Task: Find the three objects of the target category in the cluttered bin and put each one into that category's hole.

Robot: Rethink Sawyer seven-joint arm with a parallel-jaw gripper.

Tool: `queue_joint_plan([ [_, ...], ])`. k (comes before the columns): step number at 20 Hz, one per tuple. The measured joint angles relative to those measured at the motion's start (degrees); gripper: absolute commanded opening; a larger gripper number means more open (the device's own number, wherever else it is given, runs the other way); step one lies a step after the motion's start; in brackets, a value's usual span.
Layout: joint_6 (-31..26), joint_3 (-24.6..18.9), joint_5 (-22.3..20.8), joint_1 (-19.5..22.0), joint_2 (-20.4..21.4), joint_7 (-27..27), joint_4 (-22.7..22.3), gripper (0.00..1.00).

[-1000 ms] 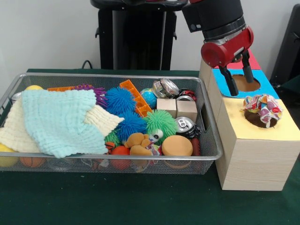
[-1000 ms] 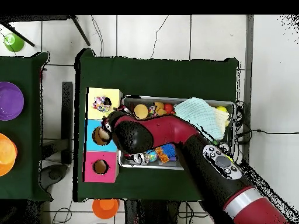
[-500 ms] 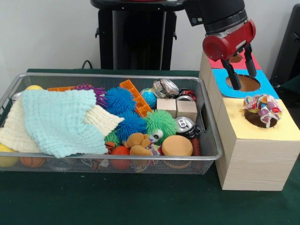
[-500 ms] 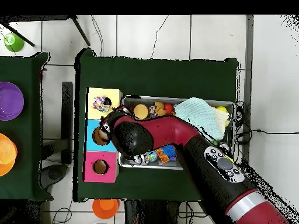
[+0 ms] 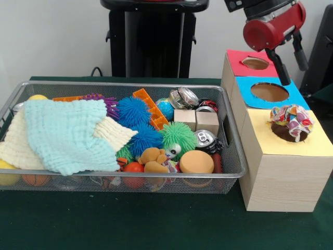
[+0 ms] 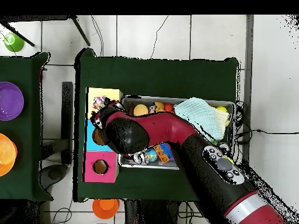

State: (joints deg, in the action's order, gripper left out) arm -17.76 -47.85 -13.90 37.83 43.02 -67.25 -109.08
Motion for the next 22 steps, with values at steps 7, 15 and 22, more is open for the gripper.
queue_joint_plan([
  [7, 0.0, -0.5, 0.2, -0.1, 0.3, 0.0, 0.0, 0.00],
  [15, 0.0, -0.1, 0.1, -1.1, 0.2, 0.0, 0.0, 0.00],
  [22, 0.0, 1.1, -0.1, -3.2, 0.0, 0.0, 0.0, 0.00],
])
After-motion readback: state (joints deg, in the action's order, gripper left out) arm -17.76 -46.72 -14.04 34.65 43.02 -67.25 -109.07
